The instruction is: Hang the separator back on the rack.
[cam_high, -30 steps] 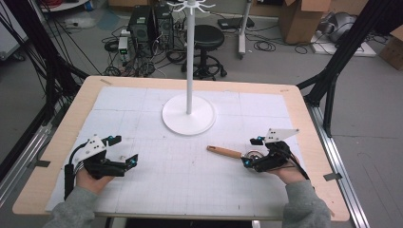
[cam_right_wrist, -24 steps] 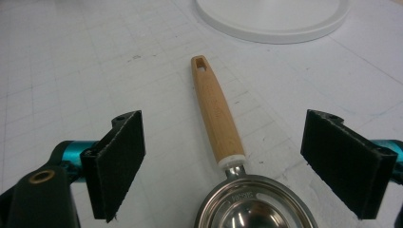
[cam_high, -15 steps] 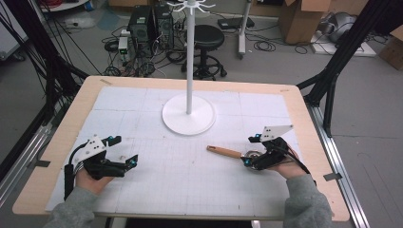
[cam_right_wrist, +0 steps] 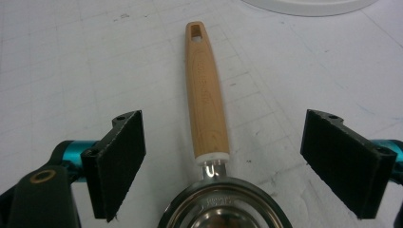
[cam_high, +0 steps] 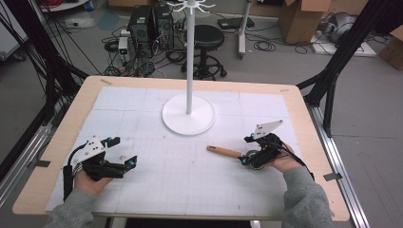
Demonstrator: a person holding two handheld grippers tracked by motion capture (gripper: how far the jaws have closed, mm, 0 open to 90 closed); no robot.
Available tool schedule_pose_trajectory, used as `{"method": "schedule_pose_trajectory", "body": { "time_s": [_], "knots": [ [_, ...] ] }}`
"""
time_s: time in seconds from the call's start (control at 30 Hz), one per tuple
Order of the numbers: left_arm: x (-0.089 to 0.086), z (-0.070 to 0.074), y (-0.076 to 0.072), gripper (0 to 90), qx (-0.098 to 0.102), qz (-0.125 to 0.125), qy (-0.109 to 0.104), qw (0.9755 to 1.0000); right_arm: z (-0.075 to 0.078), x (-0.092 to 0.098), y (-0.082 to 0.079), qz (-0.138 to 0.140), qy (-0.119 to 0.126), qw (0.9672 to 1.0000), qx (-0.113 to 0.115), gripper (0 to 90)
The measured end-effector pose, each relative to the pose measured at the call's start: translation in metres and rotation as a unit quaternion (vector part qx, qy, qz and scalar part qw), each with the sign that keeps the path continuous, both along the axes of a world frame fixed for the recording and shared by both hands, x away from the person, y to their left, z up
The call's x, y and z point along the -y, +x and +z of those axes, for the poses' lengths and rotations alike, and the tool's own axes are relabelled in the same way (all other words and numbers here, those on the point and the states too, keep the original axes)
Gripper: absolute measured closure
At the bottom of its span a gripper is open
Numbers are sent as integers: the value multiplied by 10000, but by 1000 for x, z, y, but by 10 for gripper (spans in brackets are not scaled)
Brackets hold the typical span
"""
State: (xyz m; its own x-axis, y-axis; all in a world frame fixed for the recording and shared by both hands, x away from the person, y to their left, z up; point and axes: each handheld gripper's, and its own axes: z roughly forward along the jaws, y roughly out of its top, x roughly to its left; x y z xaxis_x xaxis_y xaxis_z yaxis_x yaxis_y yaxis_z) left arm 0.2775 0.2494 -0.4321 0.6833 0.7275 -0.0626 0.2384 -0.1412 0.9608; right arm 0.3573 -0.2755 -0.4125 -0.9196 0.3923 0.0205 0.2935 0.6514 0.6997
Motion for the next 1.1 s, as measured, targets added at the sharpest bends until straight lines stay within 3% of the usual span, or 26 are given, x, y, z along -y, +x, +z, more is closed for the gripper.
{"method": "schedule_pose_trajectory", "body": {
  "time_s": [0.27,0.4,0.83,0.97,1.1],
  "knots": [
    [0,0,-1,18,12,-6,-9,10000,-4,-5,7,114,-193,9997,-105,156],
    [1,0,-1,18,10,-6,-7,10000,-5,-4,8,162,-181,9995,-198,194],
    [0,-1,0,18,-3,-17,-8,10000,-4,-15,12,467,-717,9957,-343,352],
    [0,-1,0,18,-10,-18,7,10000,-4,-16,13,450,-686,9958,-411,399],
    [0,-1,0,18,-10,-45,-10,10000,-6,-17,13,491,-870,9940,-455,454]
  ]
}}
